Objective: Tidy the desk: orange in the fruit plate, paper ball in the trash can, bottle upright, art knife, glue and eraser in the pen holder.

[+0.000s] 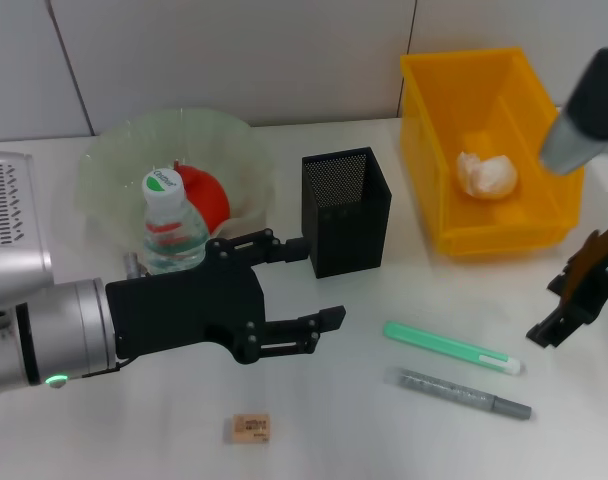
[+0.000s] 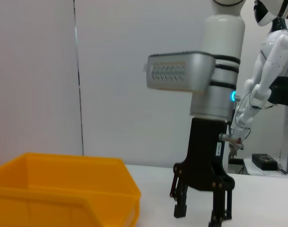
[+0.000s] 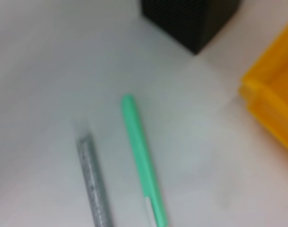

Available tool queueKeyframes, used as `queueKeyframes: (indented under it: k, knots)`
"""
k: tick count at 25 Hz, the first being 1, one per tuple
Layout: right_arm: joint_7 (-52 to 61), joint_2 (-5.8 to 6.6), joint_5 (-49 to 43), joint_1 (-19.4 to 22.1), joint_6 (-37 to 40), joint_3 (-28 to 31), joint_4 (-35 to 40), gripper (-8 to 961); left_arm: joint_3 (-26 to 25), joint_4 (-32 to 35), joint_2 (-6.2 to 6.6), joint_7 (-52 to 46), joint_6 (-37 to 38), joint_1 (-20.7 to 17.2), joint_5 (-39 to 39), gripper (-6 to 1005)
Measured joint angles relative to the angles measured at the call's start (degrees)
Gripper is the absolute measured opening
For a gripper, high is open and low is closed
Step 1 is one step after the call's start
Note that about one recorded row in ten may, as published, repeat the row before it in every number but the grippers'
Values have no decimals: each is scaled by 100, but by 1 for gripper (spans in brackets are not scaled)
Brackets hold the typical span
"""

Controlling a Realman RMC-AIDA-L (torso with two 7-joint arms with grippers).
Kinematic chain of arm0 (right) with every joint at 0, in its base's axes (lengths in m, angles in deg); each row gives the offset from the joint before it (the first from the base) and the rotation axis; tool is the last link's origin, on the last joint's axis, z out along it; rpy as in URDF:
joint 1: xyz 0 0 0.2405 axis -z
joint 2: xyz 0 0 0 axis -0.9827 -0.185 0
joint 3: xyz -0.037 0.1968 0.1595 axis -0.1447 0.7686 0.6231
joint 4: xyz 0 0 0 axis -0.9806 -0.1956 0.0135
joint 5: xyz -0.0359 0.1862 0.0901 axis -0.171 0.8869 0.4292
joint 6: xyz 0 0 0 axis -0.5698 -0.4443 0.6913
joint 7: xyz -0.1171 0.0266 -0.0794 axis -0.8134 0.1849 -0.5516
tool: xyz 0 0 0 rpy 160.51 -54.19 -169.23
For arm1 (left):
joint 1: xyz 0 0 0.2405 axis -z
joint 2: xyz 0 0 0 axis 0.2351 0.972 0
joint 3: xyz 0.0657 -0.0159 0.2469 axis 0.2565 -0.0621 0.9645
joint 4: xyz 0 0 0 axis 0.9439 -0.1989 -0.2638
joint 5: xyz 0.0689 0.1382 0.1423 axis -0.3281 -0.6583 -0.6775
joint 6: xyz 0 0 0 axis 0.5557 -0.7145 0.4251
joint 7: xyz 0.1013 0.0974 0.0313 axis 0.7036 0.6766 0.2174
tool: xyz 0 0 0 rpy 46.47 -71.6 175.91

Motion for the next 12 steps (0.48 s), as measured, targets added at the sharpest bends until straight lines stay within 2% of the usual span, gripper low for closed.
queueKeyframes:
  k: [4, 12]
  knots:
    - [-36, -56, 3, -30, -208, -526, 55, 754, 8, -7, 0, 1, 0, 12, -2, 797]
    - [-52, -143, 30, -170, -504, -846, 276, 754, 19, -2, 4, -17, 0, 32, 12, 797]
